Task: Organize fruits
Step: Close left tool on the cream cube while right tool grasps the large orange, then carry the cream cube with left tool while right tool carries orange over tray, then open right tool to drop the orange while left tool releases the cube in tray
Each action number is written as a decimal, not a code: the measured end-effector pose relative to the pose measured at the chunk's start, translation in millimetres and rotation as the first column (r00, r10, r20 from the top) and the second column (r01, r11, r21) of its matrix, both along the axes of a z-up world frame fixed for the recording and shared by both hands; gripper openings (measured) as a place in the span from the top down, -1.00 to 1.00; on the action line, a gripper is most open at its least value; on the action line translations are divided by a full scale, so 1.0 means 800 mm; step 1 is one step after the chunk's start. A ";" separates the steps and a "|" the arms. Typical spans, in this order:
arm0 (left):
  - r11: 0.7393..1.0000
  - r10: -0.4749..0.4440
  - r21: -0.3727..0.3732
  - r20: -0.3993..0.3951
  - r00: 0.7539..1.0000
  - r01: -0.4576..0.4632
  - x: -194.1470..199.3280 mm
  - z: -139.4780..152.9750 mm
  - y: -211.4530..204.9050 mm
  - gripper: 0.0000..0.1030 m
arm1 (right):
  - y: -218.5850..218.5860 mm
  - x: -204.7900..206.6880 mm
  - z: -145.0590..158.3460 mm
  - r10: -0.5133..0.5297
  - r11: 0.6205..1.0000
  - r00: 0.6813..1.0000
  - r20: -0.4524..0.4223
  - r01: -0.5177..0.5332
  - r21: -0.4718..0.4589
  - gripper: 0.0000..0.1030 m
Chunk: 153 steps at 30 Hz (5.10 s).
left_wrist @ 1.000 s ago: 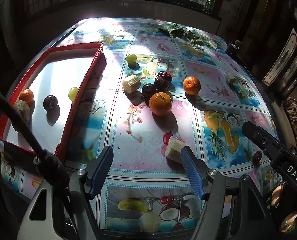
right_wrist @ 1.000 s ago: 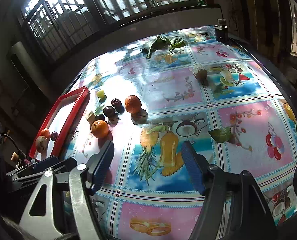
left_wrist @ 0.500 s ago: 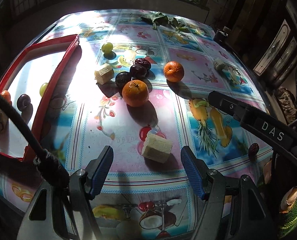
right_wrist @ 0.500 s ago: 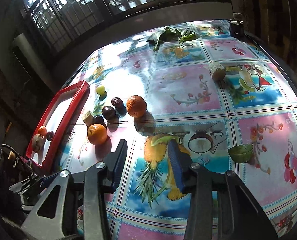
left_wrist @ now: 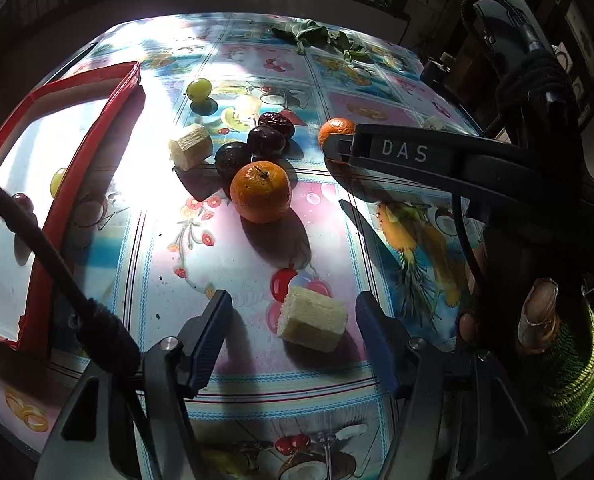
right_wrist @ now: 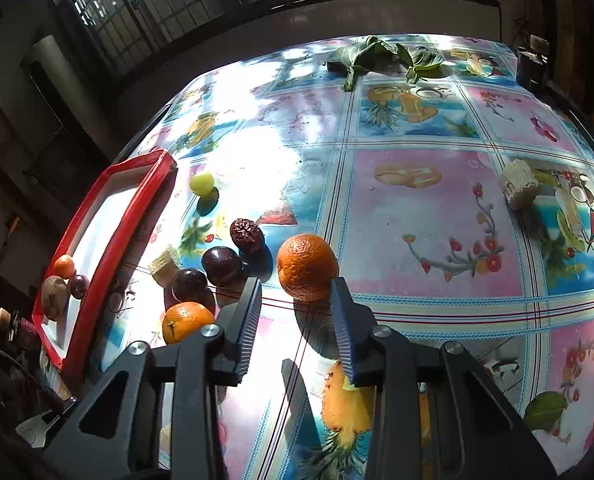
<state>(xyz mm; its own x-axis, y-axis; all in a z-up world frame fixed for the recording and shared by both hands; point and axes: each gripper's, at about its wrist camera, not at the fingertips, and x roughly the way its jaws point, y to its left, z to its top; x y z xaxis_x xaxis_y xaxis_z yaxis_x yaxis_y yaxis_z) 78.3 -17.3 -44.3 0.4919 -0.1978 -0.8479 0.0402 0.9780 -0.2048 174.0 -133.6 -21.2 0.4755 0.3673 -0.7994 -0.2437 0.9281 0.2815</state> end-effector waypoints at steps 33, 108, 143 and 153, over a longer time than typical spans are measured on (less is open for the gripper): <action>0.997 0.070 0.009 0.020 0.997 -0.071 -0.007 0.011 0.028 0.43 | 0.012 0.036 -0.006 -0.051 0.998 0.999 -0.013 0.051 0.023 0.27; 0.838 0.535 0.118 0.021 0.845 -0.533 0.112 0.038 0.309 0.43 | 0.283 0.014 0.018 0.354 0.934 0.935 0.013 -0.354 0.043 0.26; 0.870 0.494 0.022 -0.021 0.869 -0.493 0.069 0.054 0.269 0.14 | 0.160 -0.066 0.052 0.253 0.956 0.966 0.044 -0.257 0.140 0.11; 0.924 0.380 -0.035 0.012 0.925 -0.380 0.032 0.069 0.188 -0.11 | 0.041 -0.109 0.051 0.068 0.986 0.997 0.020 -0.070 0.151 0.06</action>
